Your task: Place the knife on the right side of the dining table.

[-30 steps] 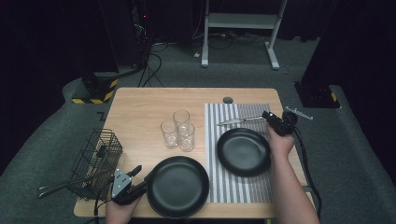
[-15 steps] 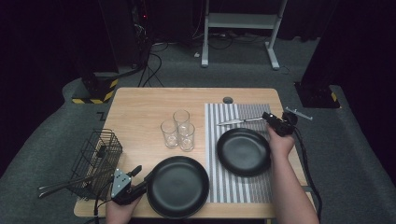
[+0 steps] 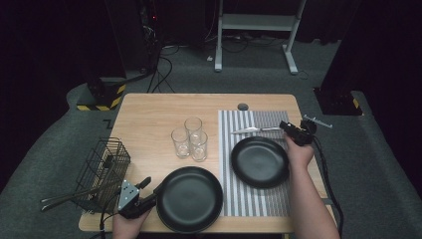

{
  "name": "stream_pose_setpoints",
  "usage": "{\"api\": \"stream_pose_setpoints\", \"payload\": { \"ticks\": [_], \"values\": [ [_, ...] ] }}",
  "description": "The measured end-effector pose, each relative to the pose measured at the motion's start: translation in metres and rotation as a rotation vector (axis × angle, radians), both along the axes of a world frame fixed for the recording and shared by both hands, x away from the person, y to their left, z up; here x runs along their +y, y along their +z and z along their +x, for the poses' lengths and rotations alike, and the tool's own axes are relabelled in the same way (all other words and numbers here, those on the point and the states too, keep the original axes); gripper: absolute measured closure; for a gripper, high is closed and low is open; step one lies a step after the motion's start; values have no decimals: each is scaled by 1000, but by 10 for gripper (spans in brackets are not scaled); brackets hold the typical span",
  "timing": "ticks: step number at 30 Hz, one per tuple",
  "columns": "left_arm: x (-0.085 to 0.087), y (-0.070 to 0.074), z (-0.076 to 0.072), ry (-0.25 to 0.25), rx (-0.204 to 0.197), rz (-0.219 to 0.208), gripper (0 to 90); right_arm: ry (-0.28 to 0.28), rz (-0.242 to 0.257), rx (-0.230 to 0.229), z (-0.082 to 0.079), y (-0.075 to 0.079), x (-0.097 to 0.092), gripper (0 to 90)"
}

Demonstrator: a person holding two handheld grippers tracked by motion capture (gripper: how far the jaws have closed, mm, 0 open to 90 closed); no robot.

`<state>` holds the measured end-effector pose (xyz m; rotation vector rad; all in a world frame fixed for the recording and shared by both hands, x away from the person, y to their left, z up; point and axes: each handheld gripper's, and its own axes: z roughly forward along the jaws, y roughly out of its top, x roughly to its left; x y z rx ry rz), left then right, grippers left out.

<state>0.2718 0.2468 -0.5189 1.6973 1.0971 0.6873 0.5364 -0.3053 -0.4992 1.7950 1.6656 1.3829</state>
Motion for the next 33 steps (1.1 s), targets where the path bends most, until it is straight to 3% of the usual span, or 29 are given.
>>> {"api": "stream_pose_setpoints", "payload": {
  "ticks": [6, 18, 22, 33],
  "values": [
    [1, -1, 0, -1, 6, 1, 479, -8, -30, 20, 2, -4, -2, 619],
    [0, 0, -1, -5, 6, -1, 480, -22, -39, 56, 3, -10, -5, 619],
    [0, 0, 0, -5, 7, -1, 480, -23, -36, 40, 1, -8, -7, 631],
    [0, 1, 0, -2, -1, 3, 489, 22, -113, 44, -8, -6, -3, 687]
  ]
}}
